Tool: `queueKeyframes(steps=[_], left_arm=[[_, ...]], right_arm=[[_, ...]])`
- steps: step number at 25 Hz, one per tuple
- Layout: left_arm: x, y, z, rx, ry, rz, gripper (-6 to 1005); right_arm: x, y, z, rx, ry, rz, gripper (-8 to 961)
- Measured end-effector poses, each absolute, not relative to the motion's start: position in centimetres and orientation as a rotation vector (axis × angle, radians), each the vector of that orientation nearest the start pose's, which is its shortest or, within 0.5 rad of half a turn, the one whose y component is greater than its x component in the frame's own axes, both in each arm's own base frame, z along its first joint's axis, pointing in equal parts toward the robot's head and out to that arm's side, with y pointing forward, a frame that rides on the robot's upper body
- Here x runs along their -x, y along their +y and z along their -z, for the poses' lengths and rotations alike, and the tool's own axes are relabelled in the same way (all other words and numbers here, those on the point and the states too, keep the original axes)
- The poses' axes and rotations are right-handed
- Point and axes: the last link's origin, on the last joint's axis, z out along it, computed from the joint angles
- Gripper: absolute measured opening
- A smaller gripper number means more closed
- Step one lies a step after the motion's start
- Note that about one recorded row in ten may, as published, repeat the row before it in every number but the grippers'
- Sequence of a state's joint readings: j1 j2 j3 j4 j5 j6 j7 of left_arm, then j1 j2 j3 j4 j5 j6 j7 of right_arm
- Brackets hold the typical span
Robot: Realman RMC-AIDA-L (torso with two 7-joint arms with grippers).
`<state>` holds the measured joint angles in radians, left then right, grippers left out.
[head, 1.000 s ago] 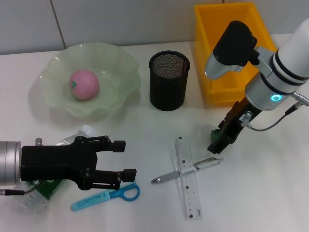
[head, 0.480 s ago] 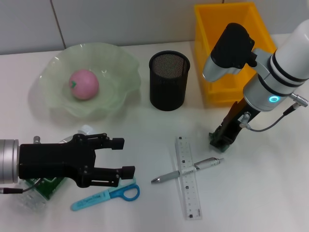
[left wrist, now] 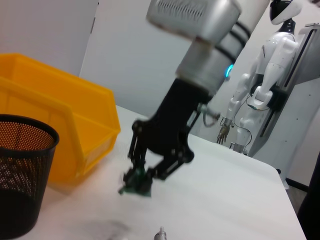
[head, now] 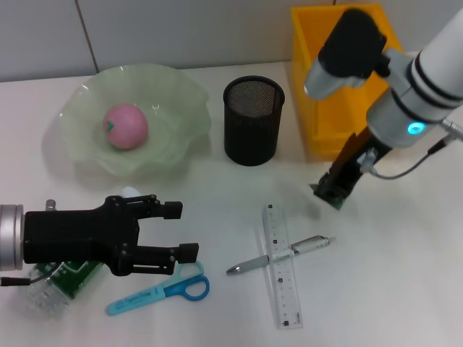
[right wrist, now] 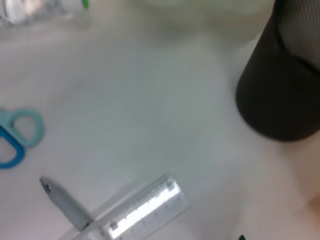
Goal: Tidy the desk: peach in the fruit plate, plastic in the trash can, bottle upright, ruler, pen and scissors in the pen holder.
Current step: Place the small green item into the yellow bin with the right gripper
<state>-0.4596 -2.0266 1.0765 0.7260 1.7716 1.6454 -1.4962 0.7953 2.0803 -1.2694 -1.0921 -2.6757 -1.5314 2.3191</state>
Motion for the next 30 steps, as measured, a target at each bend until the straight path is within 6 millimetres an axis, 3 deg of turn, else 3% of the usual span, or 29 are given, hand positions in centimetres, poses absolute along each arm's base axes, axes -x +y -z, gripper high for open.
queueKeyframes(steps=[6,8,10,13,16,18,22,25,30], left_arm=[[24.0,30.2,1.0,2.981,-0.612,0.730,832],[24.0,30.2,1.0,2.982,-0.614,0.731,831],[24.0,30.2,1.0,2.982,-0.615,0.731,831],[24.0,30.2,1.0,2.982,-0.616,0.732,831],[24.0,30.2,1.0,2.982,-0.617,0.732,830],[24.0,30.2,1.0,2.980,-0.617,0.735,830],[24.0,30.3,0.9,2.975,-0.619,0.741,829],[24.0,30.2,0.9,2.977,-0.623,0.744,829],[24.0,30.2,0.9,2.977,-0.626,0.748,828]], right_arm=[[-14.6,38.7,-2.5,2.652,0.692,0.518,186],[-13.2,39.3,-4.9,2.570,0.698,0.415,187],[-12.9,39.4,-5.5,2.550,0.700,0.390,189],[-12.7,40.9,-8.5,2.425,0.725,0.244,191],[-13.3,42.0,-9.6,2.350,0.742,0.168,193],[-15.0,43.6,-9.7,2.276,0.777,0.114,194],[-16.7,44.8,-8.7,2.254,0.812,0.112,197],[-17.7,45.5,-7.6,2.259,0.833,0.135,283],[-17.7,45.6,-7.8,2.246,0.826,0.125,431]])
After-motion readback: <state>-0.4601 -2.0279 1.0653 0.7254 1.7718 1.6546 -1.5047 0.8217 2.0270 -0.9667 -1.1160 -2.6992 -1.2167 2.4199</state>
